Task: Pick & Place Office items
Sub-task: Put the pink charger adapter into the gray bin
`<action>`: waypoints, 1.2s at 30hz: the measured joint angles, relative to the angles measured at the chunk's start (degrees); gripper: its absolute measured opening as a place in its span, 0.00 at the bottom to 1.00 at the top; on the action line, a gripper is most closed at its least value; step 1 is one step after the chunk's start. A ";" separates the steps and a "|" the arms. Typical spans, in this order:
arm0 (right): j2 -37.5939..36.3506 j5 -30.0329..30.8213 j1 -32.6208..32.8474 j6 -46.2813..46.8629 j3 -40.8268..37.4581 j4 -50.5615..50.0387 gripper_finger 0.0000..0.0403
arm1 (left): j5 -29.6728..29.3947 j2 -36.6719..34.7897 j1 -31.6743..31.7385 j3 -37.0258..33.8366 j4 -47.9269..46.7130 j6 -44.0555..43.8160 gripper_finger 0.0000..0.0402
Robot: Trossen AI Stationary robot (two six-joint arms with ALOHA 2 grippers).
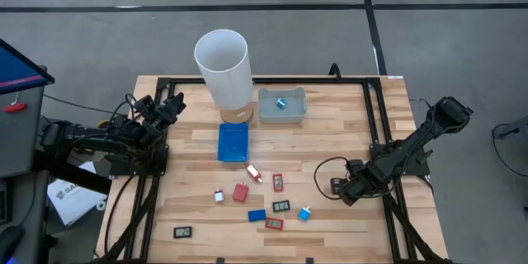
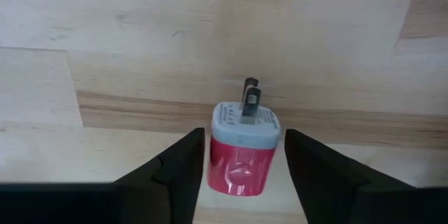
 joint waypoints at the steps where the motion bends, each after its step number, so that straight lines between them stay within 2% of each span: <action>1: 0.00 0.00 0.00 -0.04 0.00 0.04 0.45 | 0.00 0.00 0.01 0.00 -0.05 0.00 0.11; 10: 0.00 0.00 0.00 -0.15 0.07 0.73 0.29 | 0.07 -0.02 0.00 0.00 -0.38 0.00 0.11; 19: 0.00 0.42 -0.09 -0.14 0.08 3.19 0.32 | 0.37 -0.02 0.00 0.00 -0.38 0.00 0.11; 25: -0.73 3.39 -0.98 -0.40 2.66 3.20 0.30 | 0.35 -0.02 0.02 0.00 -0.38 0.00 0.11; 31: -3.95 9.53 -5.66 -4.84 6.05 3.00 0.30 | 0.62 -0.02 0.00 0.00 -0.39 0.00 0.11; 36: -6.28 13.52 -12.68 -14.43 9.88 3.29 0.30 | 1.82 -0.02 0.00 0.00 -0.49 -0.02 0.11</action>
